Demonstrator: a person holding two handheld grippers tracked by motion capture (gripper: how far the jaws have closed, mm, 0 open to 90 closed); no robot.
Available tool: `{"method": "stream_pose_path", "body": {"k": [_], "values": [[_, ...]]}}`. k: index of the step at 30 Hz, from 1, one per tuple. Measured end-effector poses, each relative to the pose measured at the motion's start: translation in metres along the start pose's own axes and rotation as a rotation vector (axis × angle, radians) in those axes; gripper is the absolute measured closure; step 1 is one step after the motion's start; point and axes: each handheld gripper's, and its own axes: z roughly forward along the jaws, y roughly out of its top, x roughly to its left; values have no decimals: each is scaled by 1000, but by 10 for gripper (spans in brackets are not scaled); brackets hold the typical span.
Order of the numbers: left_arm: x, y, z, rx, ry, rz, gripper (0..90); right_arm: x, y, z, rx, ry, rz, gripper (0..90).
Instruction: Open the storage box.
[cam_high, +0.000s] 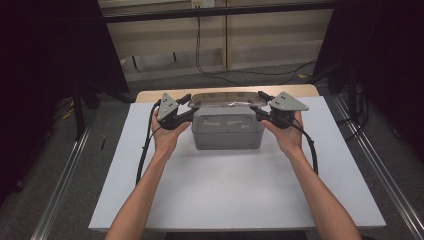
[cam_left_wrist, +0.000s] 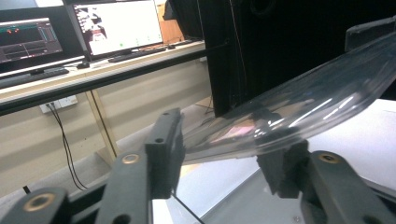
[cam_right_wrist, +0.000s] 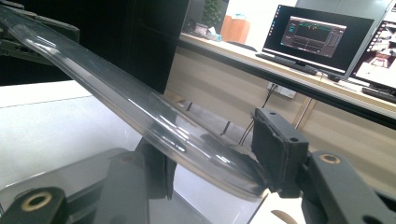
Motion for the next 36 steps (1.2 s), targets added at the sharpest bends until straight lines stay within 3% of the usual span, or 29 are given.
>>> {"method": "stream_pose_path", "body": {"k": [5,7,17,21,27,36], "values": [[3,0,1,-1,6,-10,589,-2,2,2,-10,-3,6,510],[2,-1,2,3,9,4,589,-3,1,2,-11,-2,6,508],[6,0,9,13,20,-1,578,-6,2,3,-13,8,15,513],[10,-1,11,23,46,-3,503,-8,4,4,-10,15,13,525],[10,0,15,35,21,18,610,-11,3,5,-11,21,26,524],[13,4,17,42,12,25,634,-19,-2,7,-19,11,62,555]]}}
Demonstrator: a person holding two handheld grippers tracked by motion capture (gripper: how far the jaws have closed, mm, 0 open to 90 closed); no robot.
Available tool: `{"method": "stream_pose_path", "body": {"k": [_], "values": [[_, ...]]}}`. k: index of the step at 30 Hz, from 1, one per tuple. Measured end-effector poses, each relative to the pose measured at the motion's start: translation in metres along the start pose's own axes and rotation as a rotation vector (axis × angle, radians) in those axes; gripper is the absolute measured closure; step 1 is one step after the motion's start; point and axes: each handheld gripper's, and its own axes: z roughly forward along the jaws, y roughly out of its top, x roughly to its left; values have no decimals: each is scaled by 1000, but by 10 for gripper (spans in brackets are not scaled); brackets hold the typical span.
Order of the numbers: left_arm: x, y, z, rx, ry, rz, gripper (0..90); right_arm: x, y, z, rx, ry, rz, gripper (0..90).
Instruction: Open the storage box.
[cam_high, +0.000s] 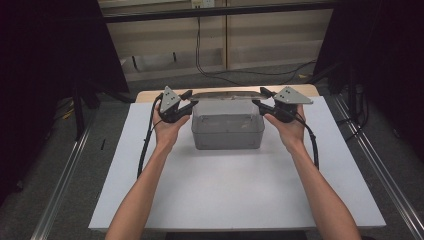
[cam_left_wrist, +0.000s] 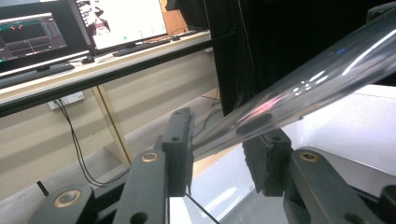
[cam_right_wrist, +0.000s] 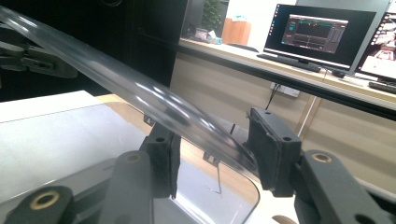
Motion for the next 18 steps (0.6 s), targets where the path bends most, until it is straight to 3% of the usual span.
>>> {"method": "stream_pose_path", "body": {"k": [18], "values": [[8,3,8,20,-8,-37,637,-10,-4,8,-9,-13,22,592]]}}
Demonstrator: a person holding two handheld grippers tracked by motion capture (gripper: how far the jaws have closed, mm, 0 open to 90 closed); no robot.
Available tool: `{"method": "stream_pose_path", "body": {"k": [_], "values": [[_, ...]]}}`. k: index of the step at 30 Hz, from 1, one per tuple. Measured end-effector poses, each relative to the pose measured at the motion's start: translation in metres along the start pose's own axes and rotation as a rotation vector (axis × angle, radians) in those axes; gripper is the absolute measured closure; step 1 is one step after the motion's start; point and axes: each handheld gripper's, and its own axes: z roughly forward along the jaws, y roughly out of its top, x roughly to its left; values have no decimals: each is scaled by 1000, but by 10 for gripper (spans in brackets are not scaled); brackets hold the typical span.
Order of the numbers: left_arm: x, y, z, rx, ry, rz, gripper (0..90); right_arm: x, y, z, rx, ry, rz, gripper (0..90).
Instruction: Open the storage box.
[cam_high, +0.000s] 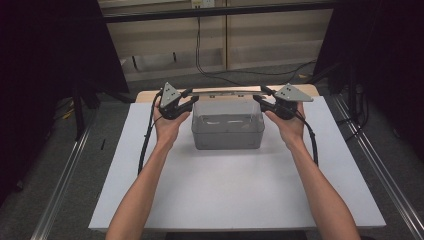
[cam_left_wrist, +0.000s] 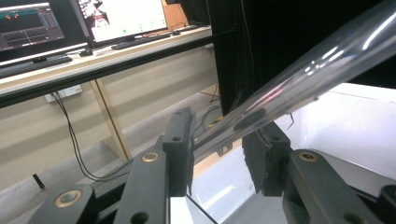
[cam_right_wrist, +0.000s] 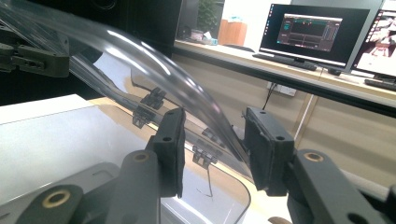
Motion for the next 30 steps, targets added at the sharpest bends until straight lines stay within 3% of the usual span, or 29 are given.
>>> {"method": "stream_pose_path", "body": {"k": [6,17,21,27,30], "values": [[4,0,3,-2,-2,-26,645,-3,2,5,7,2,-6,596],[10,6,7,18,-8,2,683,-9,-2,12,-22,-7,20,619],[12,7,9,24,-3,-26,684,-11,-2,15,-22,-8,45,611],[17,6,11,25,1,-56,710,-14,2,21,-25,-12,44,612],[19,5,14,36,3,-55,723,-16,-1,23,-24,-14,62,625]]}}
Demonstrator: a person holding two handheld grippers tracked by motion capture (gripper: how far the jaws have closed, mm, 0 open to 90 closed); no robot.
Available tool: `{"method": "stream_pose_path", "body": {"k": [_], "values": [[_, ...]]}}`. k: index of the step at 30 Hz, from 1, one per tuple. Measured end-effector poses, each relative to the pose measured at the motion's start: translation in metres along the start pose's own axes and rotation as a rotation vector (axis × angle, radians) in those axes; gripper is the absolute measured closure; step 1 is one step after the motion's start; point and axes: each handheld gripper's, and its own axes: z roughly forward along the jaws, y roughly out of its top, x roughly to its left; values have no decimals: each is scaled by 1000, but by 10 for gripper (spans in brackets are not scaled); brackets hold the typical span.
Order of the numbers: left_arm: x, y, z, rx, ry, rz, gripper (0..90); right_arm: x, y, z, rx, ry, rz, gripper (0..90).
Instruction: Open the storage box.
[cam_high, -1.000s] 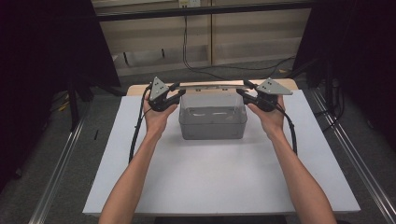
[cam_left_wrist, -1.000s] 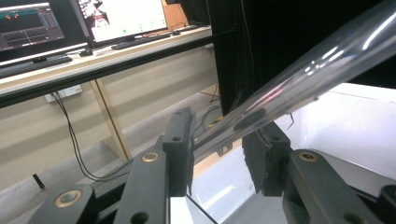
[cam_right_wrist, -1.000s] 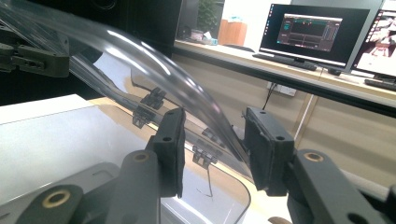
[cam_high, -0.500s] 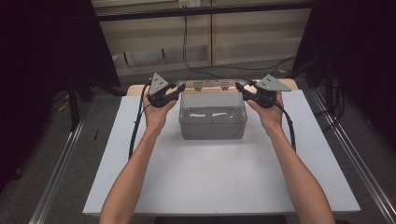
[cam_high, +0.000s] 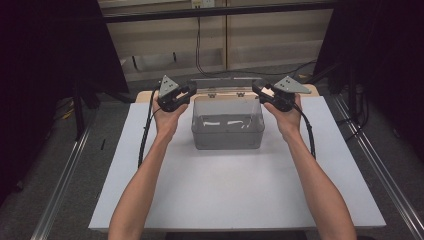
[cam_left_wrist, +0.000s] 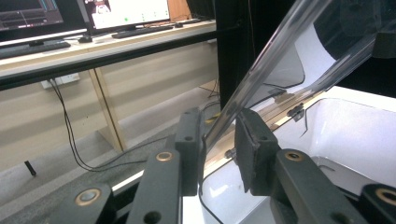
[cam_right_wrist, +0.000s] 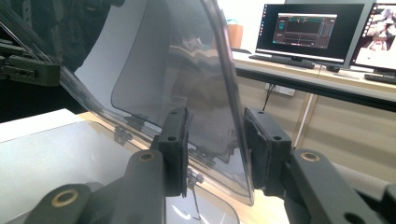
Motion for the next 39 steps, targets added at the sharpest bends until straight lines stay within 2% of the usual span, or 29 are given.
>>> {"method": "stream_pose_path", "body": {"k": [4,7,10,11,19,25,29,31,33,39], "values": [[1,-2,4,8,5,-11,728,-2,-1,1,-3,-2,1,634],[3,-3,6,11,6,-42,726,-4,1,4,3,0,2,640],[5,-3,8,9,7,-56,741,-6,3,7,6,-4,-1,641],[6,-2,8,19,6,-41,746,-6,3,8,2,-5,7,641],[6,-1,13,23,7,-49,746,-10,1,12,1,-10,8,650],[9,0,16,41,10,-27,755,-12,-3,16,19,-15,19,652],[11,0,18,41,12,-36,766,-12,-5,21,37,-15,14,635],[11,0,19,45,11,-38,771,-15,-5,22,35,-15,38,646],[11,0,21,37,13,-50,775,-16,-7,24,46,-14,39,648],[13,0,25,61,22,-55,776,-21,-14,29,60,-7,54,658]]}}
